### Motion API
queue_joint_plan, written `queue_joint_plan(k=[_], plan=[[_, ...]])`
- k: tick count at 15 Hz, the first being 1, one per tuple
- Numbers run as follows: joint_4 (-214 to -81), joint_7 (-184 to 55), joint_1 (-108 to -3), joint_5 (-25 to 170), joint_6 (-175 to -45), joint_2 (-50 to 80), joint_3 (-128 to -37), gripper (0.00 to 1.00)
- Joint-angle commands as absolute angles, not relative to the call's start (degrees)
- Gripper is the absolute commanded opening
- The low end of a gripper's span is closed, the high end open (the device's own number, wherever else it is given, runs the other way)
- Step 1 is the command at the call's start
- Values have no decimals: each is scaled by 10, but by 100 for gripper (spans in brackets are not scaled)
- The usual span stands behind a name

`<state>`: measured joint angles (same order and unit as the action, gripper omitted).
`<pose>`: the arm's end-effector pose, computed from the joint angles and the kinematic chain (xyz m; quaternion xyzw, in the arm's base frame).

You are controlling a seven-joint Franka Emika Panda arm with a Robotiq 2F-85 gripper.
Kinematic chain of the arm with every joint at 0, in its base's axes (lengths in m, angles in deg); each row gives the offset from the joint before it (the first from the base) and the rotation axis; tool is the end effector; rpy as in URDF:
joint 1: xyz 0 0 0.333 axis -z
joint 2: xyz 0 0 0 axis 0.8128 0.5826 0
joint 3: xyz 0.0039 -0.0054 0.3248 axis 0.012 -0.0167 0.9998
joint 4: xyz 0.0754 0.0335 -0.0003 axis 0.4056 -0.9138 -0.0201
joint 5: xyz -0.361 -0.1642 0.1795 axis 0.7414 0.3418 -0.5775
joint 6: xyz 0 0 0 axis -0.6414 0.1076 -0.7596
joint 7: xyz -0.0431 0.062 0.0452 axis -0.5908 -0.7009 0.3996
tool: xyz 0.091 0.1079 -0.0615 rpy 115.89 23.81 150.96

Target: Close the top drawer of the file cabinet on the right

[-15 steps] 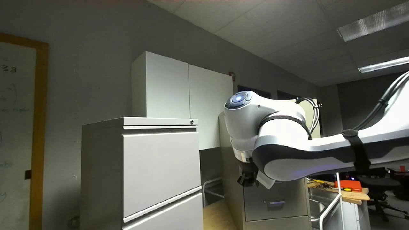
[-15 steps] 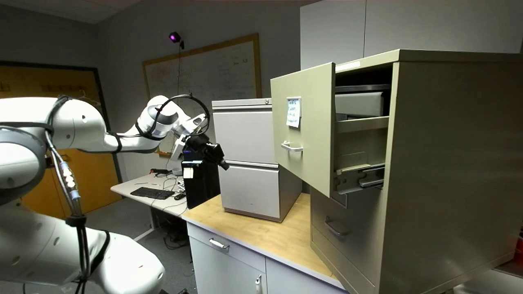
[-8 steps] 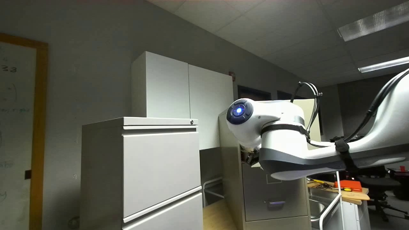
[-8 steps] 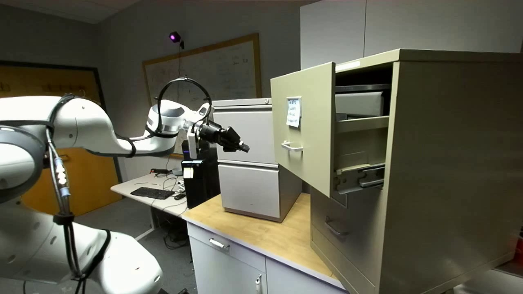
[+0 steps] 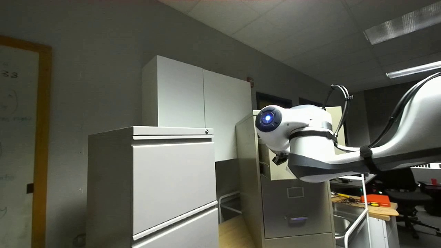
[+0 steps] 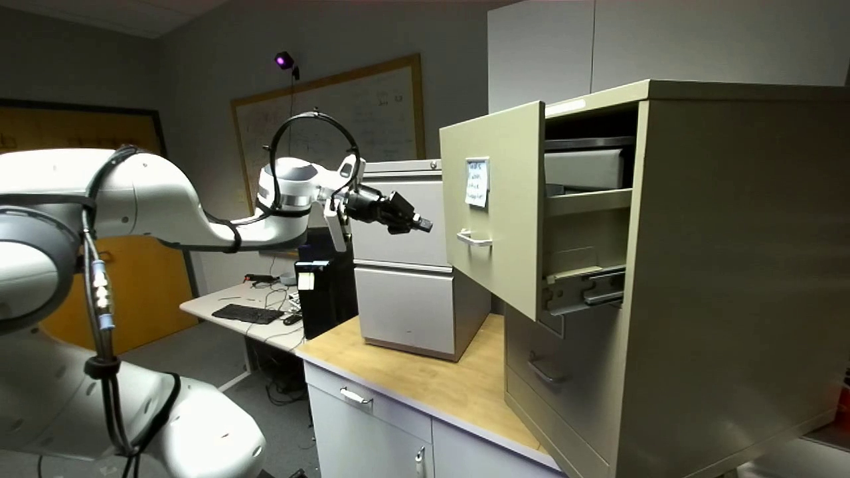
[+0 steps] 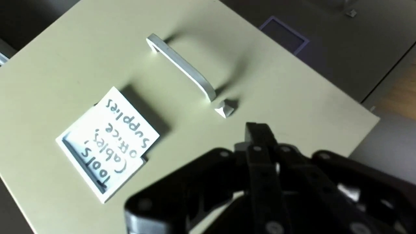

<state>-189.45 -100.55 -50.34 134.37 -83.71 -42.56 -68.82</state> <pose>0.4130 -0.0513 0.6395 0.8008 -0.1569 0.3074 0.4894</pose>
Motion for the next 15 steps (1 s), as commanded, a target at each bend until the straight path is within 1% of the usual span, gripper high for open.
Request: queue_joint_plan(k=[1, 9, 15], plan=[[-1865, -1031, -523, 1360, -861, -403, -724, 0], [-1833, -1056, -517, 1346, -971, -350, -779, 0], [-1823, -1088, -512, 1334, -1004, -332, -797, 0]])
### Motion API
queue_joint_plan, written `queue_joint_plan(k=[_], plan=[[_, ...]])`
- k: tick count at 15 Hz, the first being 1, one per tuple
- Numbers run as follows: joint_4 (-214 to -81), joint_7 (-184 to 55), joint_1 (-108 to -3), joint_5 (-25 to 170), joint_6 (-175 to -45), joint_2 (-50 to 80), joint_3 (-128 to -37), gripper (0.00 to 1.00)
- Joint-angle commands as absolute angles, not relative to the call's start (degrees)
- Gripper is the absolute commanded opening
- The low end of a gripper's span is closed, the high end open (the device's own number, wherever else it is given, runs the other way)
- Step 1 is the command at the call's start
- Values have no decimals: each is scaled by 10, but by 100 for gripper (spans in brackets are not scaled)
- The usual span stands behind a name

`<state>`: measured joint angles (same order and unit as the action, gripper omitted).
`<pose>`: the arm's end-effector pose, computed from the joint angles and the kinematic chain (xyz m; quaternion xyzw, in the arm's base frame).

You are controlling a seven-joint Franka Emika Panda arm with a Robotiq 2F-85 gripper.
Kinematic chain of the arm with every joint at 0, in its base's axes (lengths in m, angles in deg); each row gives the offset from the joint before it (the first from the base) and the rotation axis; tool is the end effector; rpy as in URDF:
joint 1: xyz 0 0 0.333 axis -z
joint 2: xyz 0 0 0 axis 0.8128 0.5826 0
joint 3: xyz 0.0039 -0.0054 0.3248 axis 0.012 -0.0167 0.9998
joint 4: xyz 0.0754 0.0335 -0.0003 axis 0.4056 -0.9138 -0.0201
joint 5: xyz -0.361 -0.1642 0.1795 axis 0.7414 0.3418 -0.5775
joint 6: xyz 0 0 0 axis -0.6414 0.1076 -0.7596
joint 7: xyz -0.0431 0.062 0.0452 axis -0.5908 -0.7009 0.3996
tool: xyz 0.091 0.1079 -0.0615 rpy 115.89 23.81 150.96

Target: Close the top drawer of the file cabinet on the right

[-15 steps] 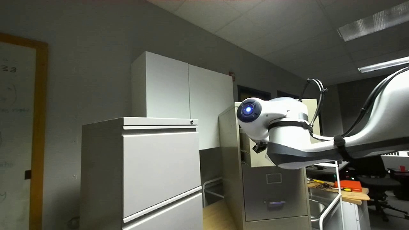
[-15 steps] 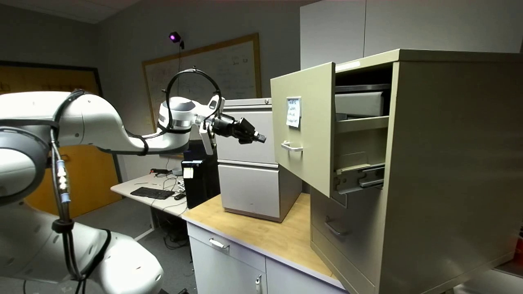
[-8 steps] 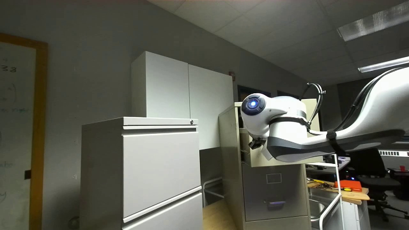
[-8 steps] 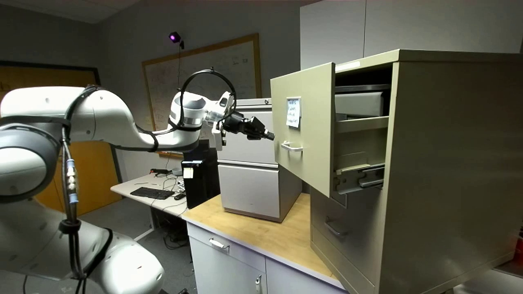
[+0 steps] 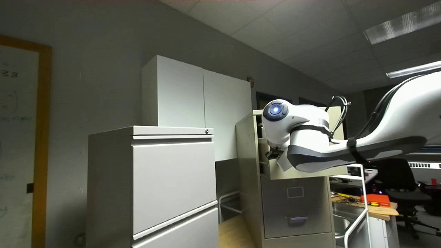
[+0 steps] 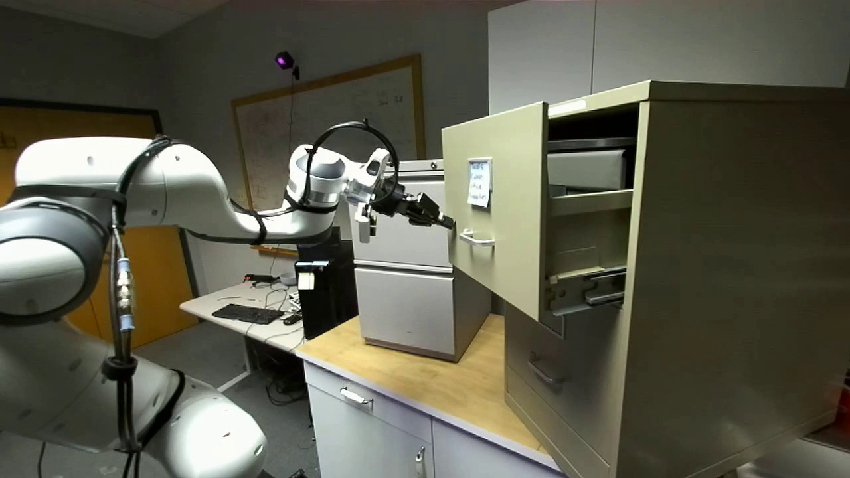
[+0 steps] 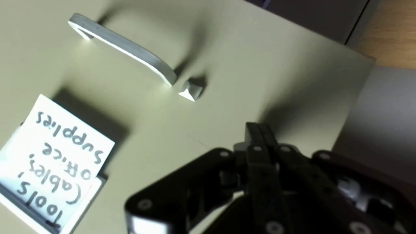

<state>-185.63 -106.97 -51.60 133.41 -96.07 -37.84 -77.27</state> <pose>0.4528 -0.0900 0.6465 0.8164 -0.1960 0.3745 0.3934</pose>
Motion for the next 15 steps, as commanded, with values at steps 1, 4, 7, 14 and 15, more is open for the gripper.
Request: queue_joint_plan(k=[1, 4, 7, 14, 15], plan=[[-1818, -1089, -510, 1331, -1010, -325, -802, 0], [-1798, -1089, -506, 1318, -1031, -300, -817, 0], [-1772, -1080, -500, 1295, -1053, -266, -836, 0], [-1690, -1043, -475, 1210, -1101, -179, -869, 0], [-1676, -1035, -472, 1193, -1104, -166, -872, 0]])
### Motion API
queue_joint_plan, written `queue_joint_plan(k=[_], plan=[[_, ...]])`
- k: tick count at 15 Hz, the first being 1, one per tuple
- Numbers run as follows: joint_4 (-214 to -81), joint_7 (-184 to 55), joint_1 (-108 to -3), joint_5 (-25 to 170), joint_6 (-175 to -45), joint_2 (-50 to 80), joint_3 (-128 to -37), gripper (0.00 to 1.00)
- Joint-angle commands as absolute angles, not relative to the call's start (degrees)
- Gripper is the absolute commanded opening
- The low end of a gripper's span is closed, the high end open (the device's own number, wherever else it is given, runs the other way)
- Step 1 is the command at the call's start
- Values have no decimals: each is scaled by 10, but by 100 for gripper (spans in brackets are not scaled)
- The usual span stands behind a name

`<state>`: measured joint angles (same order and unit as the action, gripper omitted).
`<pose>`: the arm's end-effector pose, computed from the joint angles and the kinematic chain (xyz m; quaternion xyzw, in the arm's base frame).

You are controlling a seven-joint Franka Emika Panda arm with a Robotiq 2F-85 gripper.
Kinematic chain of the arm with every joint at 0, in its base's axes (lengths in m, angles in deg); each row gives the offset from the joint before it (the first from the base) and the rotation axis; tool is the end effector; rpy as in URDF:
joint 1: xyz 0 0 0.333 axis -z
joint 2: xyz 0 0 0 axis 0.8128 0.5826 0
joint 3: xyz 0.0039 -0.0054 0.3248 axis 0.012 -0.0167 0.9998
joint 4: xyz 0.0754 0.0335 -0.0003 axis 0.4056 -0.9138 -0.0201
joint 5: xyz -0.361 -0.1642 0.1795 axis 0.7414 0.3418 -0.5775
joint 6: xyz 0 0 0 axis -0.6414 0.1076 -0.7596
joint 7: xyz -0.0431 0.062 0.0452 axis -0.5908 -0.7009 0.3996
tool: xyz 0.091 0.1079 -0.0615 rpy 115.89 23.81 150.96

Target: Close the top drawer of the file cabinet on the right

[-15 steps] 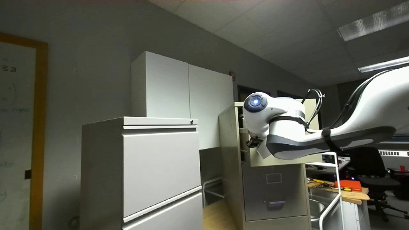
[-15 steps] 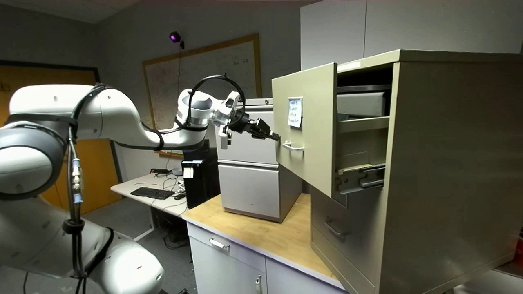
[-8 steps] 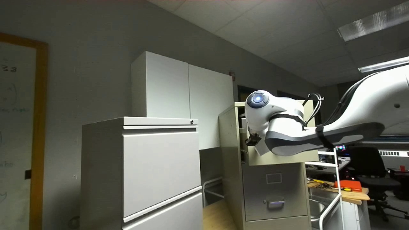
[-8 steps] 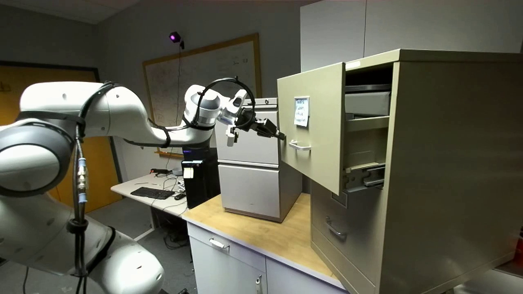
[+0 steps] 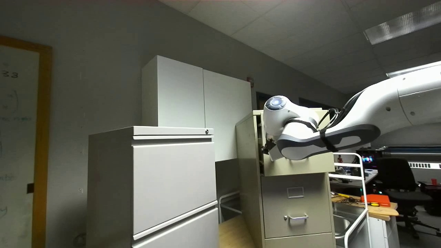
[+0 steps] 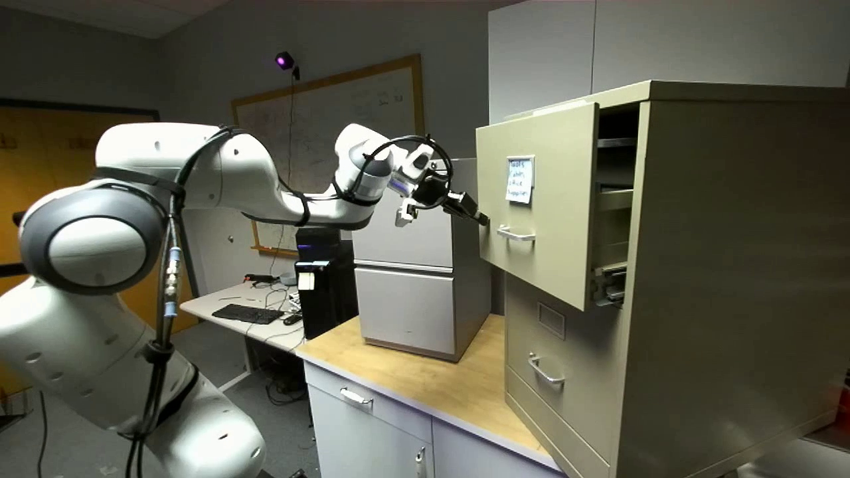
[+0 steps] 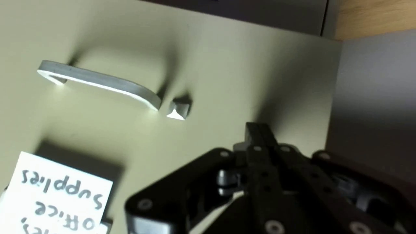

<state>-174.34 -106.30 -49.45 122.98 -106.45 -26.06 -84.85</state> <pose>0.5145 -0.1619 0.6594 0.8348 -0.2632 0.3895 0.2864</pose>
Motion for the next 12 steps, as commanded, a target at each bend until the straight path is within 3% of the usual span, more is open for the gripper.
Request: queue_joint_plan(k=[1, 12], plan=[[-1665, -1026, -468, 1179, -1106, -156, -873, 0], [-1591, -943, -429, 1061, -1115, -88, -871, 0]])
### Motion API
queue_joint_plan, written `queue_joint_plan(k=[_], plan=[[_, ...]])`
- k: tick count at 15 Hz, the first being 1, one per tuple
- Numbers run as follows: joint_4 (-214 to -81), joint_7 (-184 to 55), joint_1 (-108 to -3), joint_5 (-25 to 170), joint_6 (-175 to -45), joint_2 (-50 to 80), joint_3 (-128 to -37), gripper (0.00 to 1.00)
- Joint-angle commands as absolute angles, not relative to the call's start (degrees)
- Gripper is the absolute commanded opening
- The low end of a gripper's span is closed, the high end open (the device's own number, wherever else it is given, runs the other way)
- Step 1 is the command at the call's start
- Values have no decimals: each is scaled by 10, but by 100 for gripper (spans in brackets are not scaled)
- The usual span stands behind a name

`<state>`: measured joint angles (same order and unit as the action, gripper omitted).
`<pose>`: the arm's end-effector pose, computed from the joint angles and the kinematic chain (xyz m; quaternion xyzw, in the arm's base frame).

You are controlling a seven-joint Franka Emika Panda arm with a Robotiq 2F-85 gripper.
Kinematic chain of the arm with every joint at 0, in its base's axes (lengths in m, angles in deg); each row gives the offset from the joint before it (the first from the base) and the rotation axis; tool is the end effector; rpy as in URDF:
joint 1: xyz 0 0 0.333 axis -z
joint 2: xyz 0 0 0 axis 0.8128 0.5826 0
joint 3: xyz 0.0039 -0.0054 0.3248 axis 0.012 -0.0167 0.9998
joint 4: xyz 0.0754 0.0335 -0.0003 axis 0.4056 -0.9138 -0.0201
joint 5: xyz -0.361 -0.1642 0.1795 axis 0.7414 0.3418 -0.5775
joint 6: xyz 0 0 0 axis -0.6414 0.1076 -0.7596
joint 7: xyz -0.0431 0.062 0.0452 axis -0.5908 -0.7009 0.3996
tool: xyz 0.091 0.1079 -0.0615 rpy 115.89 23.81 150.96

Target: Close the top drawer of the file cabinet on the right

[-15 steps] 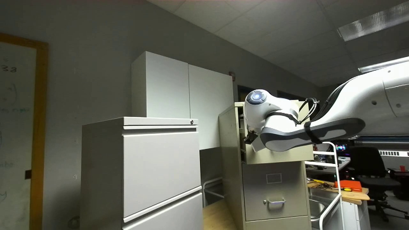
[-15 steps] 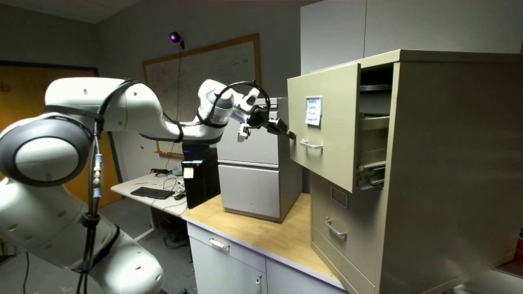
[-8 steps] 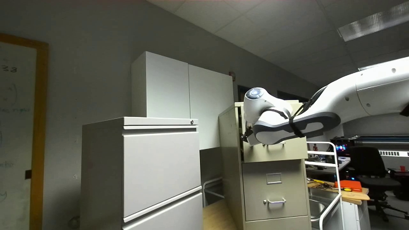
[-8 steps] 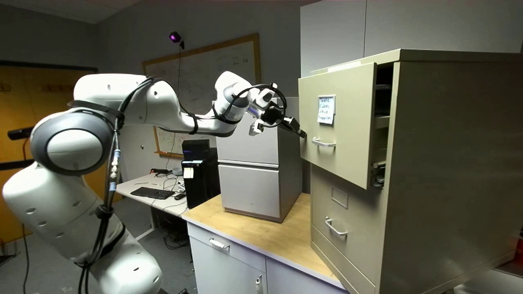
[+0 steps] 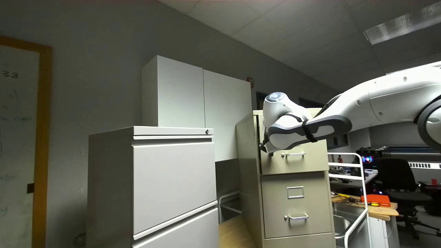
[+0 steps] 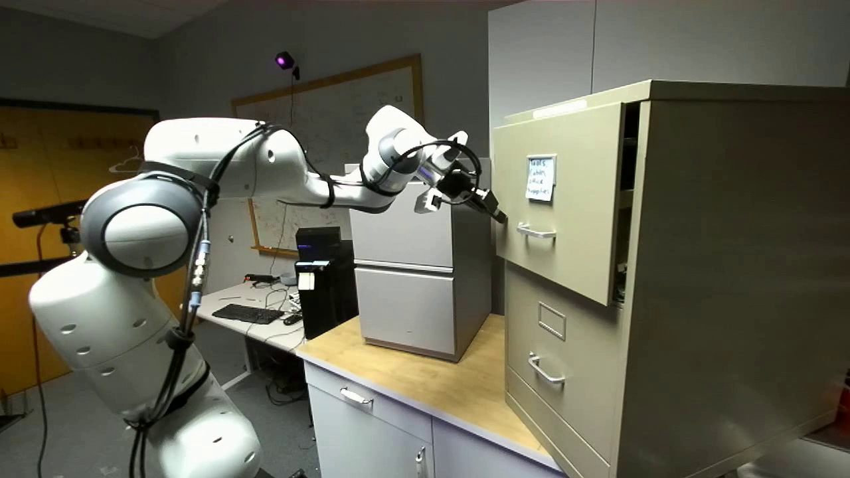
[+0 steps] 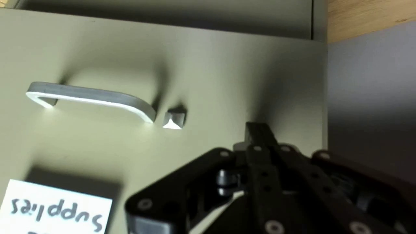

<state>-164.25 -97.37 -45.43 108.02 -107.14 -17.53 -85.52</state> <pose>0.5502 -0.2048 0.6732 0.8555 -0.2941 0.3635 0.2224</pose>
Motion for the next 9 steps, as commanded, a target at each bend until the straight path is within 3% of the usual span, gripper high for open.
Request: queue_joint_plan(k=[1, 9], plan=[[-1588, -939, -426, 1057, -1113, -84, -869, 0], [-1554, -932, -419, 1043, -1108, -50, -870, 0]])
